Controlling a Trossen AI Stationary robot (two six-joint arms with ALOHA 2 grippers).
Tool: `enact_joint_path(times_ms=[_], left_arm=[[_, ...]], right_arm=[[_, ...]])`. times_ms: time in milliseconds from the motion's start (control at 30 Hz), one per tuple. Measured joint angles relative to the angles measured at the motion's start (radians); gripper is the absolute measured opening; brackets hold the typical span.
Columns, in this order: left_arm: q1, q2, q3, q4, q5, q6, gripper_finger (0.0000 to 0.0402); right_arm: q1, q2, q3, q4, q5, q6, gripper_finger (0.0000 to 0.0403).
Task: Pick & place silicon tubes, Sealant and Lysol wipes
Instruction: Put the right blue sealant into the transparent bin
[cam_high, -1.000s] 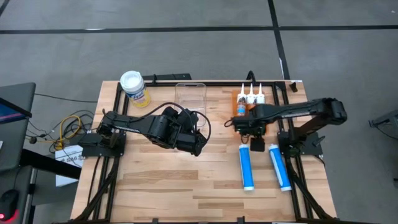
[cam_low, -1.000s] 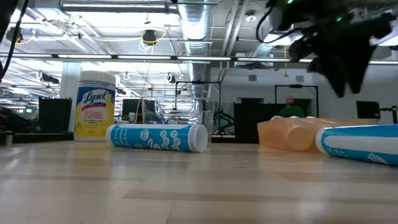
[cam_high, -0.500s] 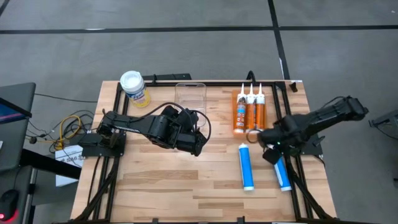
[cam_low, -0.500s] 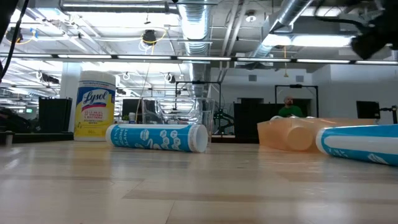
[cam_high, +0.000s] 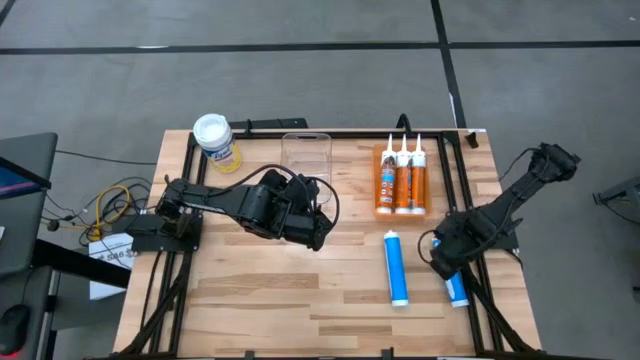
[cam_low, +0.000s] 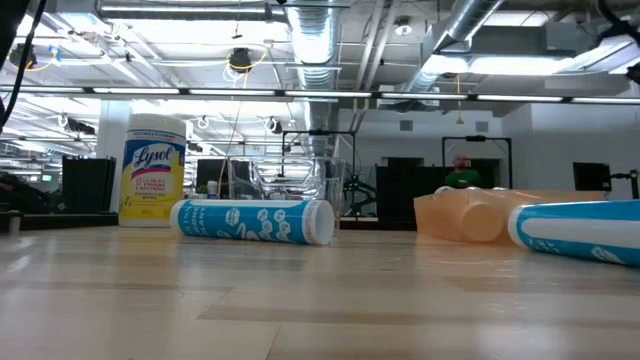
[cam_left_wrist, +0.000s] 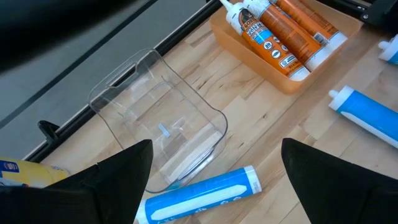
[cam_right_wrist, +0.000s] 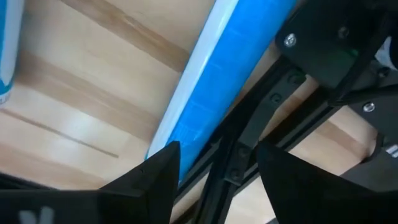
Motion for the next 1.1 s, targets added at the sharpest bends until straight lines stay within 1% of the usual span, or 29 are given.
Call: enact_joint_path(times_ms=[167,400,467,567,633,700,967,1100], left_arm=[[0.0,0.0,0.0,0.0,0.0,0.0,0.0349],[0.0,0.0,0.0,0.0,0.001,0.0,0.0349],[0.0,0.0,0.0,0.0,0.009,0.0,0.0349],[0.0,0.0,0.0,0.0,0.019,0.0,0.0349],[0.0,0.0,0.0,0.0,0.027,0.0,0.0349],[0.0,0.0,0.0,0.0,0.032,0.003,0.0349],[0.0,0.0,0.0,0.0,0.035,0.022,0.0349],[0.0,0.0,0.0,0.0,0.035,0.022,0.0349]], right_arm=[[0.053,0.042,0.0,0.013,0.031,0.092,0.0194],[0.063,0.099,-0.002,0.035,0.078,0.151,0.0166],[0.058,0.108,-0.025,0.077,0.076,0.158,0.0157],[0.058,0.118,-0.094,0.199,0.054,0.178,0.0144],[0.058,0.118,-0.135,0.247,0.037,0.199,0.0137],[0.059,0.114,-0.16,0.249,0.017,0.229,0.0131],[0.052,0.094,-0.17,0.261,0.024,0.244,0.013],[0.049,0.096,-0.171,0.338,0.031,0.246,0.0129]])
